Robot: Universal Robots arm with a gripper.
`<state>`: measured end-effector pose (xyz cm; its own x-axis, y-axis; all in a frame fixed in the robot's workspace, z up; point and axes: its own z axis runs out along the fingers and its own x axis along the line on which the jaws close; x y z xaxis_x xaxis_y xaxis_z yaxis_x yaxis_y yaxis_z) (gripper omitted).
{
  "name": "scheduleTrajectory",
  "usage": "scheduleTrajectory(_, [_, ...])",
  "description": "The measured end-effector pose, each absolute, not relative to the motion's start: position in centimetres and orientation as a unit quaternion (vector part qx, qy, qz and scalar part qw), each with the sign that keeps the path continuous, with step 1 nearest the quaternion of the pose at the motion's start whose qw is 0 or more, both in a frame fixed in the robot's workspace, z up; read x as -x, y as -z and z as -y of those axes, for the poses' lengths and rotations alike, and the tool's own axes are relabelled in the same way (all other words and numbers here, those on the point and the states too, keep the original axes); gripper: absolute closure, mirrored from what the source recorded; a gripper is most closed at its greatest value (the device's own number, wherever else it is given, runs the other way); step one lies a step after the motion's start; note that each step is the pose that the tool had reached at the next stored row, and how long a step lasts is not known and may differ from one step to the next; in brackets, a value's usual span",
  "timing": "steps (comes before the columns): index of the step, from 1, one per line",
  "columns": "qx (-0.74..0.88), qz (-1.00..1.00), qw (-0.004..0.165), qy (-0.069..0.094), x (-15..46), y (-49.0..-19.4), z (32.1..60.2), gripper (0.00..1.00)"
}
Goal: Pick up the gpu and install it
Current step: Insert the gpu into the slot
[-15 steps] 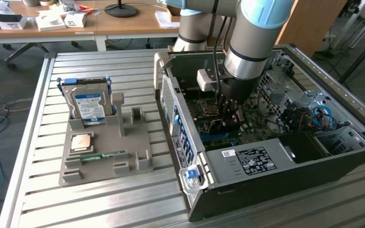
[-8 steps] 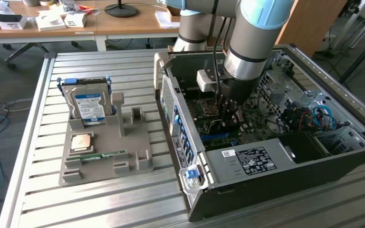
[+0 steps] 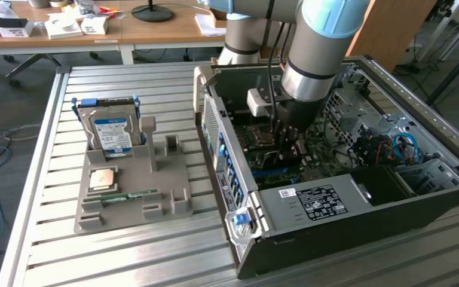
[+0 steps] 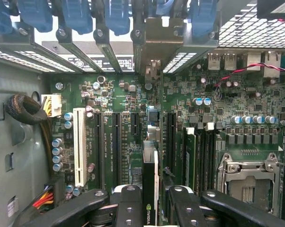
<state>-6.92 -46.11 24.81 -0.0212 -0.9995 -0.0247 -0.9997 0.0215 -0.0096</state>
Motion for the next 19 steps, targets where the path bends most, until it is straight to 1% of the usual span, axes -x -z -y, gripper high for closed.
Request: scheduleTrajectory(19, [0.699,-0.715,0.012,-0.005,7.01,-24.70,46.11,0.74])
